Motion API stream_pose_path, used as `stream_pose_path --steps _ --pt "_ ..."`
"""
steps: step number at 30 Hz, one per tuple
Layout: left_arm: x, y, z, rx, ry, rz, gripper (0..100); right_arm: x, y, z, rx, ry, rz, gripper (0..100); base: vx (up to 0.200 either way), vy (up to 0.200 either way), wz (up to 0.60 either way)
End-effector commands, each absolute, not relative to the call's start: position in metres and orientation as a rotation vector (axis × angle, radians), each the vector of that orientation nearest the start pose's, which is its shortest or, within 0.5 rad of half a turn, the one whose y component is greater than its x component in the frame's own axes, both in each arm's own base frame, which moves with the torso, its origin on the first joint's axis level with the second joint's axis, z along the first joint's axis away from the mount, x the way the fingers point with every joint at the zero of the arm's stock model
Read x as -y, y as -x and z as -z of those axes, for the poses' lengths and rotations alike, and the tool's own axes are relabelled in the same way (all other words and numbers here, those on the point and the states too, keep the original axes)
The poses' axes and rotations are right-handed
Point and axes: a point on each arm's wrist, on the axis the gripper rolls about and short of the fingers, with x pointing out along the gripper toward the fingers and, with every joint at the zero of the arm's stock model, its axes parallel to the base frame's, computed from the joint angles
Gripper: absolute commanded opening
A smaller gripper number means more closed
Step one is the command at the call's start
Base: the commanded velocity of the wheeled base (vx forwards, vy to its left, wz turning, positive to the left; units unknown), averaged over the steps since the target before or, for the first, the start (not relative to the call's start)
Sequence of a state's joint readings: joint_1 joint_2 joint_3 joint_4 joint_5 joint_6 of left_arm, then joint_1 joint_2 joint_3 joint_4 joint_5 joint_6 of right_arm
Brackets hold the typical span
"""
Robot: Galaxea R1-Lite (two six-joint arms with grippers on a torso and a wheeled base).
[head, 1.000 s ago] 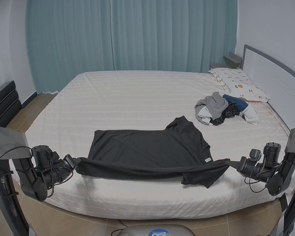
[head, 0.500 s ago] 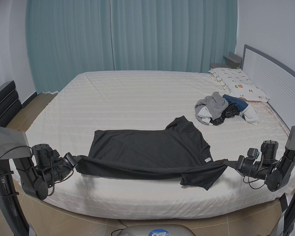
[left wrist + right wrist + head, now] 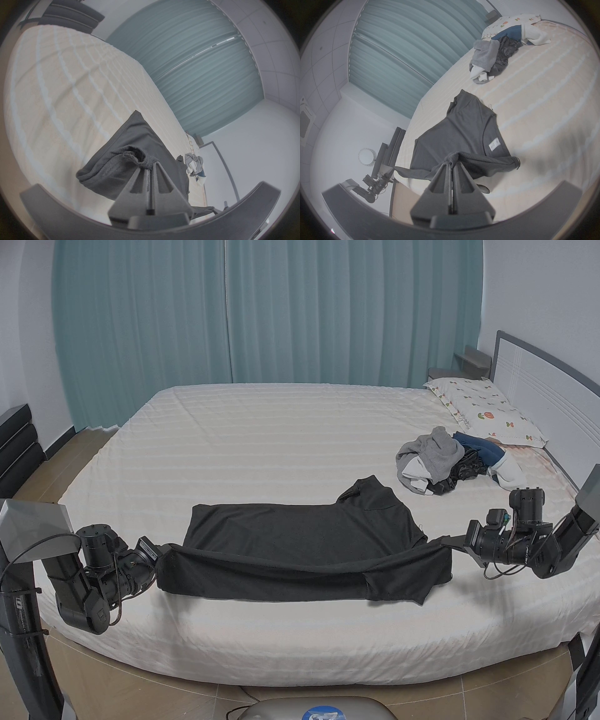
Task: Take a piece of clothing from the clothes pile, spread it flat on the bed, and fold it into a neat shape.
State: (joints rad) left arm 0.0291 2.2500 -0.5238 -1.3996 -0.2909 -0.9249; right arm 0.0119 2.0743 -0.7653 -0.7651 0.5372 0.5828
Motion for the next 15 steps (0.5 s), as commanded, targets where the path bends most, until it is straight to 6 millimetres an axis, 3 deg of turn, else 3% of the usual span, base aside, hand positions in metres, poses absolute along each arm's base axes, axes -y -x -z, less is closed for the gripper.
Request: stream_pose_path --steps 1,15 --pt "-0.004 -0.344 -0.007 -0.423 1.026 0.079 0 -0.016 -0.369 -0.062 -0.671 -0.726 -0.358 0 0.0 0.0 0.0" --pt "0.008 -0.368 0.013 -0.412 1.027 0.062 0 -0.021 -0.398 -0.038 -0.677 -0.727 -0.329 0 0.0 0.0 0.0"
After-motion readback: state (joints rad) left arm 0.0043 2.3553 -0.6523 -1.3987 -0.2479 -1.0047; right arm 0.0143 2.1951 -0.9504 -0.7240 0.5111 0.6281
